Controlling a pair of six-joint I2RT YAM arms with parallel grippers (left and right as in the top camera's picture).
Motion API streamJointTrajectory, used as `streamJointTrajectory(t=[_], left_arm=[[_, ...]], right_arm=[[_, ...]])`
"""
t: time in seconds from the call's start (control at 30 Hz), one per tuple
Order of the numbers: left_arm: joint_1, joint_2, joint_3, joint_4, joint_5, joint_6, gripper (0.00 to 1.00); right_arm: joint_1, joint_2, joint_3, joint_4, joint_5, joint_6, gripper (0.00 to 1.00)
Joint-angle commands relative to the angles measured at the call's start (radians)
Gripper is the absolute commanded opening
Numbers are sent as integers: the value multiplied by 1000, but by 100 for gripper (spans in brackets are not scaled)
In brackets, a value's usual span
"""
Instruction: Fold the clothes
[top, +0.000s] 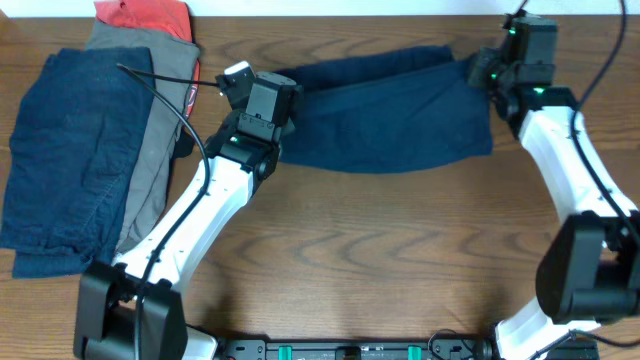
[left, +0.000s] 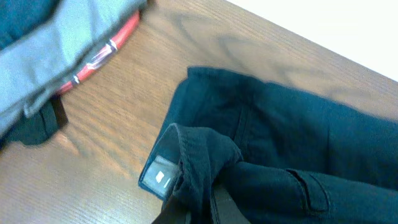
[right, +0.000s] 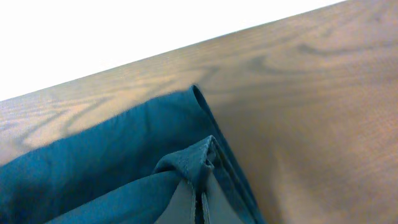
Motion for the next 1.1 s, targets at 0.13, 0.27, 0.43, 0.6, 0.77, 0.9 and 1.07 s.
streamJointTrajectory(t=[0.13,0.27,0.43,0.6,0.77,0.9,1.07], left_arm=[[62,97,13,182,-197,26,6],[75,133,13,267,-197,91,6],[74,64,16,269,-196,174,6],[74,-93,16,179,-153,199,6],[73,-254,16,42,-113,198,6],[62,-342,16,-76,-113,198,6],[27,-395,16,-195,-113,198,6]], right_arm=[[46,101,19,174,145,-27,1],[48,103,19,174,145,-26,1],[48,25,20,98,139,-27,1],[45,-137,20,-28,137,-42,1],[45,-303,20,-149,137,-59,1],[45,-391,20,-245,137,-65,1],[45,-457,20,-392,137,-64,1]])
